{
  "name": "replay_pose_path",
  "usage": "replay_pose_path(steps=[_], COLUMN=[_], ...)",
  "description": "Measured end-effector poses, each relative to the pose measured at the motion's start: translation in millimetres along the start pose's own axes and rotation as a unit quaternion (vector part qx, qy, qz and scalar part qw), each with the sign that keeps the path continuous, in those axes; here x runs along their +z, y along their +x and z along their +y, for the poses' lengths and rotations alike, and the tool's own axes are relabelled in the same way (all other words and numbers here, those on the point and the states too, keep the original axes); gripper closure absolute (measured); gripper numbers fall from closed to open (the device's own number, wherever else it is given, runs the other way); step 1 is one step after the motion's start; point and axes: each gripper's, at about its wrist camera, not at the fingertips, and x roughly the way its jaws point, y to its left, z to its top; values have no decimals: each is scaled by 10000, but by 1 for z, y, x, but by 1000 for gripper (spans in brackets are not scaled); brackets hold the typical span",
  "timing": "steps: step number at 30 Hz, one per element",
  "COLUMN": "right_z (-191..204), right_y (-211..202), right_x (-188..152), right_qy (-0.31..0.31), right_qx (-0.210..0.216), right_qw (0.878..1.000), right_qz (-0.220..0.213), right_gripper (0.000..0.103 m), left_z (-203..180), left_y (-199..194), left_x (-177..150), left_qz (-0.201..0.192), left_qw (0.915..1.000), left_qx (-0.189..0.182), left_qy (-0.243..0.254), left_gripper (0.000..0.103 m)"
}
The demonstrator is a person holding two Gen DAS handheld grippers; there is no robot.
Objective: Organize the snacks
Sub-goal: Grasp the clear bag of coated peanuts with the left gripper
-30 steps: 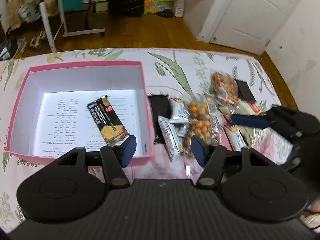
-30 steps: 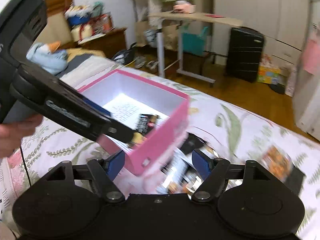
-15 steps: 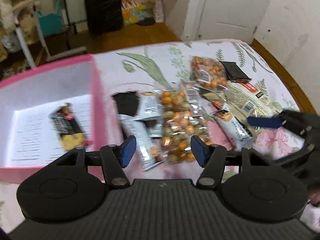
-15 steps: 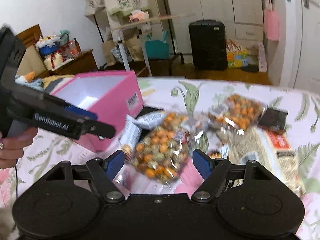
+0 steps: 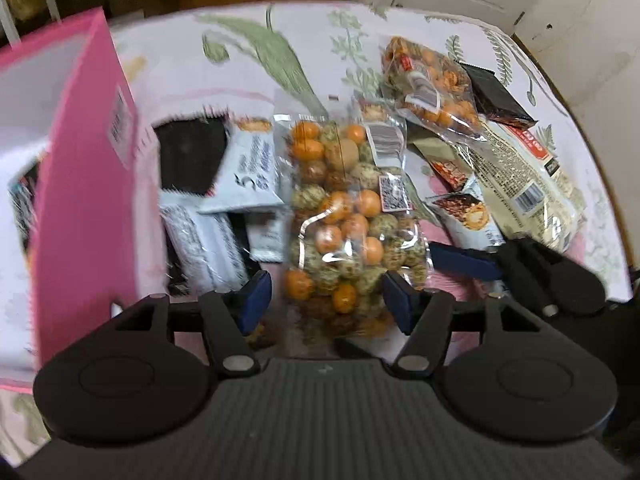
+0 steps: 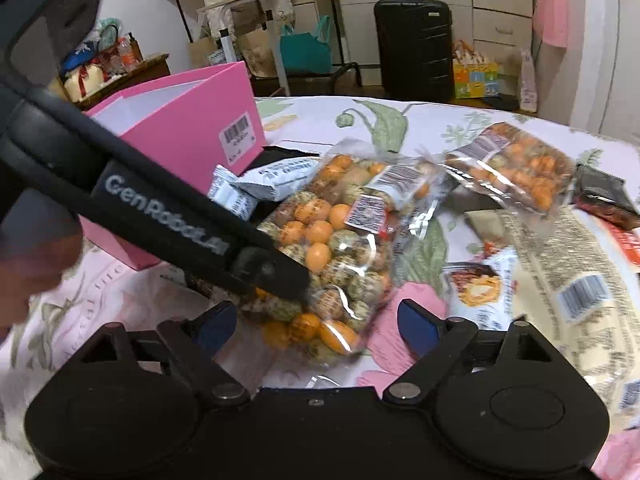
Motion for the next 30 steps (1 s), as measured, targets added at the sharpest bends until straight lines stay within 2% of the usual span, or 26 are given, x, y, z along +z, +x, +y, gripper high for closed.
replay_pose_path(steps=[1,3,5,8,12,23,26,30], right_z=[1,2,2,2,2,3,9,15], right_y=[2,8,16,18,14,-7,-16,-33], right_x=[0,1,0,-4,-6,-12,-12,-9], right_qy=[-31,-107,-219,-310,-191,172,133,189], right_qx=[21,13,45,47,52,80,69,81], right_qw=[10000,9999,9997,9990,9992,9997,9999,9993], right_qz=[-32,-59,-128,-317,-358,-122,39,314], right_gripper=[12,3,0,0,1,8,9,8], left_z=[2,5,8,6,2,-14,-23,-26], left_y=[4,9,12,12,9,3,-3,-13], left_x=[1,1,2,1,0,-10,-16,-21], left_qz=[73,151,145,78,77,339,469,695], left_qw=[9998,9993,9986,9992,9996,9994,9988,9974], left_qx=[-116,-231,-307,-272,-225,-108,-39,-172], left_qy=[-131,-270,-394,-281,-138,6,131,28], left_gripper=[41,38,38,39,41,39,40,40])
